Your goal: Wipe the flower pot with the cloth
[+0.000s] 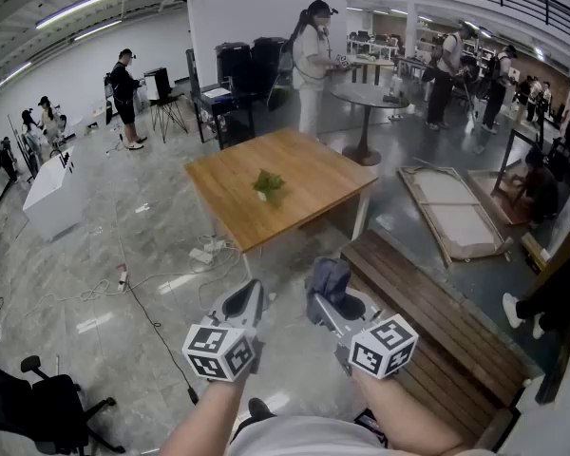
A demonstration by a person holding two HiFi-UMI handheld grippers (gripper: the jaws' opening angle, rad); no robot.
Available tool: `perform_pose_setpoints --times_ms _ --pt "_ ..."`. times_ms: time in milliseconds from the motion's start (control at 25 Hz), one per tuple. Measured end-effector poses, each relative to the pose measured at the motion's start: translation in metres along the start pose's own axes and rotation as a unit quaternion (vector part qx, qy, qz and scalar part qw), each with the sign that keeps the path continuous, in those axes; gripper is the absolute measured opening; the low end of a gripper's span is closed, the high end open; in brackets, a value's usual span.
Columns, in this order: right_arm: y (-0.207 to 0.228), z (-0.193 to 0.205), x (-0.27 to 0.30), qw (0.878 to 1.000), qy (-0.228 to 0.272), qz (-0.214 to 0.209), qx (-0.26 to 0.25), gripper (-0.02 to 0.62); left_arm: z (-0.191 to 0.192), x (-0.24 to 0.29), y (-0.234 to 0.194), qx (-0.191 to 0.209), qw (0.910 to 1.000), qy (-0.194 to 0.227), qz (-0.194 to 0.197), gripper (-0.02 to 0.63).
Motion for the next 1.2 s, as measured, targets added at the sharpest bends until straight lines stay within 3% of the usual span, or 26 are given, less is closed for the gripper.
perform_pose_setpoints --times_ms 680,920,1200 --pt "0.016 0.007 0.023 1.0 0.003 0.0 0.004 0.069 0.012 0.021 -0.024 -0.005 0.9999 -0.016 0.005 0.006" --pt "0.025 0.023 0.06 1.0 0.004 0.007 0.013 0.069 0.025 0.04 -0.062 -0.003 0.9993 -0.036 0.008 0.006" --pt "0.029 0.044 0.138 1.0 0.009 0.022 0.018 0.069 0.025 0.064 -0.146 -0.021 0.9983 -0.053 0.011 0.006"
Point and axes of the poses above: the fingertips, and each gripper's own axes: x forward along the fingers, y to its right, z out of its underside, the point moved 2 cm from there along -x, backward along the fingers, and after that the axes turned 13 degrees about y, right-handed, at the moved point
